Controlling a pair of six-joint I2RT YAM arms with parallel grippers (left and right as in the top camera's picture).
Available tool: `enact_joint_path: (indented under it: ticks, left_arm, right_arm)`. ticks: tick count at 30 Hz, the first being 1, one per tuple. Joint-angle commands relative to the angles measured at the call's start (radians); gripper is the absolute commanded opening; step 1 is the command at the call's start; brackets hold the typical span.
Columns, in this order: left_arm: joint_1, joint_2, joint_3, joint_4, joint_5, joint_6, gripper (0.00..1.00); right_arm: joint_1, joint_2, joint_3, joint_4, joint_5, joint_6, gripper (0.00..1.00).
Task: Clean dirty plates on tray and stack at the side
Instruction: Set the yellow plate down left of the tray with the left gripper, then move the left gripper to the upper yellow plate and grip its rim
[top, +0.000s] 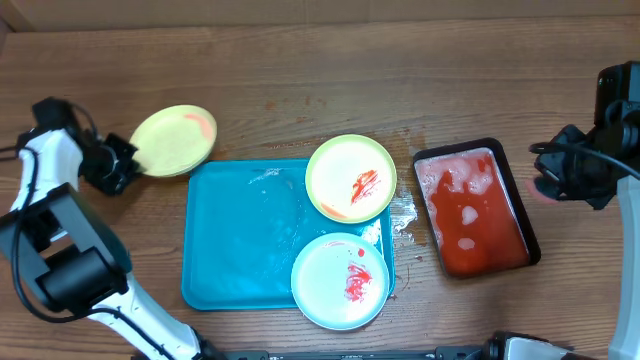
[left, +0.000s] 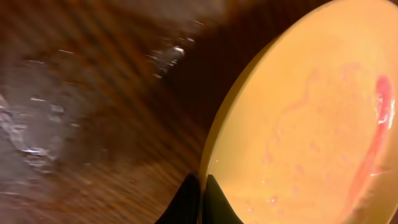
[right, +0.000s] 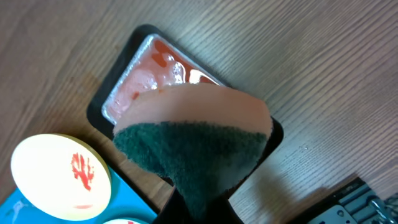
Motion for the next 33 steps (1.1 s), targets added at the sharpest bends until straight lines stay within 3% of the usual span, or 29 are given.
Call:
enact_joint_path:
  ticks: [1, 7, 13, 14, 16, 17, 18, 20, 27, 33]
  left_arm:
    - [0.058, -0.034, -0.019, 0.003, -0.058, -0.032, 0.05]
    - [0.121, -0.034, -0.034, -0.012, -0.173, -0.054, 0.04]
    - [0.141, -0.034, -0.085, -0.003, -0.191, -0.059, 0.07]
    - [0.139, -0.034, -0.085, -0.003, -0.190, -0.049, 0.12]
    - [0.133, -0.038, -0.085, -0.003, -0.190, -0.042, 0.42]
    - [0.129, -0.042, -0.084, -0.002, -0.190, -0.037, 0.47]
    - [0.126, -0.047, -0.083, -0.002, -0.190, -0.034, 0.62]
    - [0.123, -0.087, -0.082, 0.000, -0.190, -0.041, 0.77]
    - [0.119, -0.290, -0.082, -0.009, -0.190, -0.064, 0.79]
    - [0.014, -0.436, -0.082, -0.044, -0.186, 0.055, 0.78]
  right_arm:
    - [0.006, 0.003, 0.021, -0.003, -0.002, -0.016, 0.04]
    - [0.006, 0.005, 0.021, -0.003, -0.002, -0.016, 0.04]
    - [0.006, 0.006, 0.021, -0.002, -0.002, -0.016, 0.04]
    - [0.006, 0.006, 0.021, -0.001, -0.002, -0.016, 0.04]
    - [0.006, 0.008, 0.021, 0.002, -0.002, -0.019, 0.04]
    - [0.006, 0.008, 0.021, 0.002, -0.002, -0.021, 0.04]
    - [0.006, 0.010, 0.021, 0.002, -0.002, -0.027, 0.04]
    - [0.006, 0.014, 0.021, 0.001, -0.002, -0.031, 0.04]
    - [0.006, 0.014, 0.021, 0.009, -0.002, -0.032, 0.04]
    - [0.006, 0.014, 0.021, 0.028, -0.002, -0.038, 0.04]
